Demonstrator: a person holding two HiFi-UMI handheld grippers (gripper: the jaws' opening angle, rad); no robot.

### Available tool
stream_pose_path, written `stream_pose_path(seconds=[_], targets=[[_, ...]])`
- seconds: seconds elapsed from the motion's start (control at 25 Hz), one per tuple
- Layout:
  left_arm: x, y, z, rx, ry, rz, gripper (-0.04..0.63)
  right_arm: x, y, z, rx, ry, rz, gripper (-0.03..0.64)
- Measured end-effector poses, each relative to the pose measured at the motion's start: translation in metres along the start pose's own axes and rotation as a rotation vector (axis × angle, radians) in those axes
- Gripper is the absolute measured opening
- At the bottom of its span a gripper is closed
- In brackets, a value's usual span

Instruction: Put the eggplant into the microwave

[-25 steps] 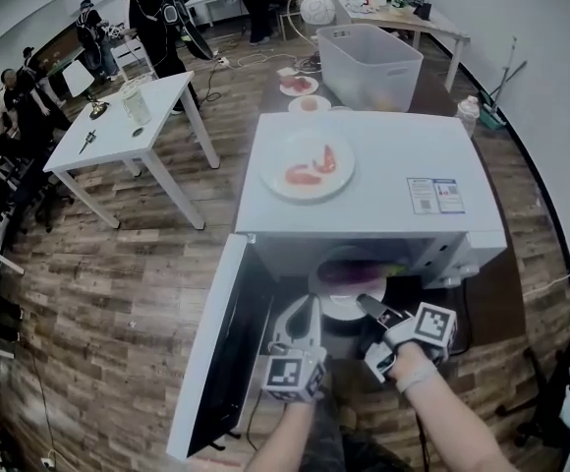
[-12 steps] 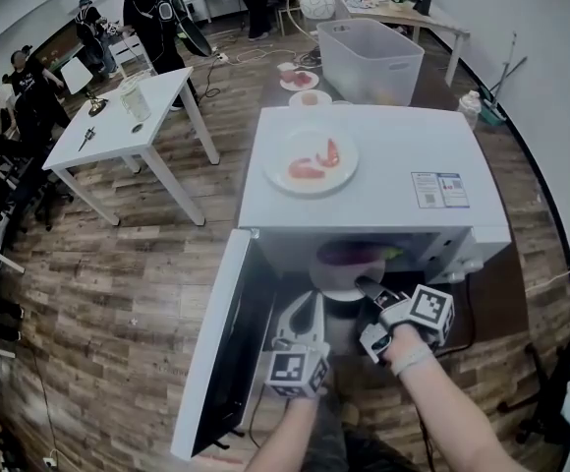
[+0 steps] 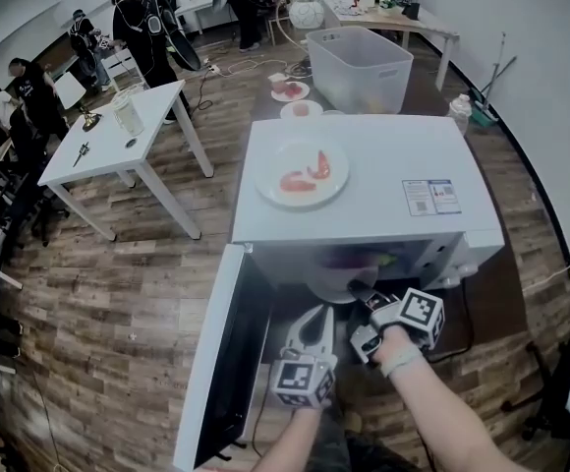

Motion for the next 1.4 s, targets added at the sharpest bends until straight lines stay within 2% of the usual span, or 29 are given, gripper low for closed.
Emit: stream_pose_path(seconds=[0.28,0.68,1.0,1.28,1.4], targets=[[-0.012,-0.014,0.003,-0.039,0.022,0.081,0.002,-0.005,0.0,-0.004,-0.025,0.0,-0.018,0.021],[-0.021,-0.013,0.001,-0.022,0.045,0.091,0.002,-0.013,-0.001,-0.011,-0.035,0.004,-0.019,0.021],[-0.028,-0.01,0.0,0.007,0.046,0.092,0.002,-0.02,0.003,-0.012,0.042,0.075,-0.033,0.034],[-0.032,-0.01,-0.001,0.019,0.042,0.09,0.002,-0.02,0.009,-0.015,0.101,0.108,-0.062,0.088],[-0.035,-0.01,-0.002,0.023,0.045,0.087,0.002,-0.017,0.012,-0.017,0.164,0.124,-0.052,0.115]])
Point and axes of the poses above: the fingertips, and each gripper's own axes: x backward along the fingers, y to its left, z out of its underside, the point moved 7 cm from there along x, backward along the fingers, and after that the axes turned 7 degrees about y, right-handed, at the moved point
